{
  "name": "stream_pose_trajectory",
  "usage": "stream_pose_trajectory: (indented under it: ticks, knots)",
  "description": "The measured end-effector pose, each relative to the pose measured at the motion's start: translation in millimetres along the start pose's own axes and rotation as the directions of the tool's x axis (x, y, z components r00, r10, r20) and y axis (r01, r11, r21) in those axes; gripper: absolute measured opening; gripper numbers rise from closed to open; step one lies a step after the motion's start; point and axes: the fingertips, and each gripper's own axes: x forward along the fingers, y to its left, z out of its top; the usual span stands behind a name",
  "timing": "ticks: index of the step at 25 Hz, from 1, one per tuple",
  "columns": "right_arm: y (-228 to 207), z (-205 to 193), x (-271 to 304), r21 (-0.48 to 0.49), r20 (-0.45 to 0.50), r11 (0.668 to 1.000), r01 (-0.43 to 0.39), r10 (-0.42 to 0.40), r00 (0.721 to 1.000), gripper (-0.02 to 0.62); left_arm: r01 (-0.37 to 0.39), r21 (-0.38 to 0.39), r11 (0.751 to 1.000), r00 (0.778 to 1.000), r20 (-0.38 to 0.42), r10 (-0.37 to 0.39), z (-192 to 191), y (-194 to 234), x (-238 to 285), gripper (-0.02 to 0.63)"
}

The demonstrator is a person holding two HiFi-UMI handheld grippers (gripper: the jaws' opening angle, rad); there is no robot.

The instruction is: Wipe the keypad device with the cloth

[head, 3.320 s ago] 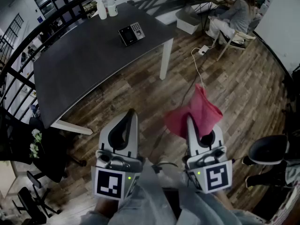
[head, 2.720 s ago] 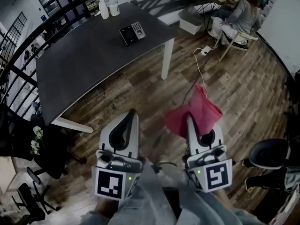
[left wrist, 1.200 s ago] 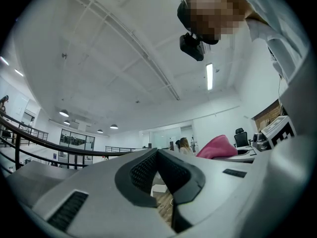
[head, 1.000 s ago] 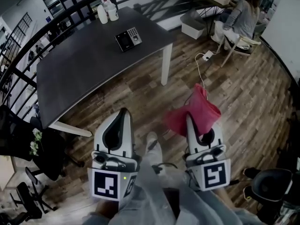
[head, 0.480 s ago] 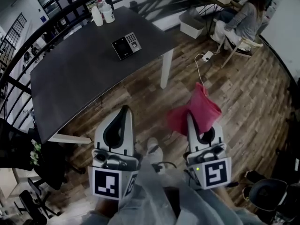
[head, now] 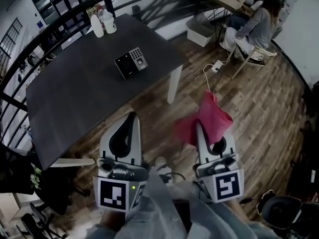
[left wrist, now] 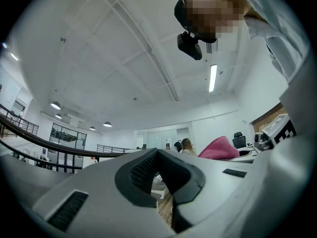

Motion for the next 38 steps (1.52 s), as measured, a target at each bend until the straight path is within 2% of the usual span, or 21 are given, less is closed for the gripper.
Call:
stream_pose_trajectory:
  ticks: [11,18,23,38]
  knots:
    - [-17.1,-11.5,54.0,0.008,-0.003,0.999,0.033,-0.033,0.999,0.028,0.025,0.008,1.0,1.0,0.012,-0.025,-17.3,30.1,48.7,0.008]
    - [-25.4,-16.9,65.9,0.0,-0.026,0.998,0.064,-0.064,0.998,0.028,0.023,-0.002,1.0,1.0,-0.011,-0.023,-25.1,42.9,52.9,0.008]
    - [-30.0,-11.5,68.9,-0.017,-0.026,0.997,0.078,-0.078,0.997,0.028,0.001,-0.015,1.0,1.0,0.005,-0.001,-20.8,54.0,49.0,0.008]
    - [-22.9,-17.0,96.4,-0.017,-0.019,1.0,0.011,-0.011,1.0,0.028,-0.088,0.027,0.996,0.996,0.011,0.088,-18.7,78.8,40.7,0.008]
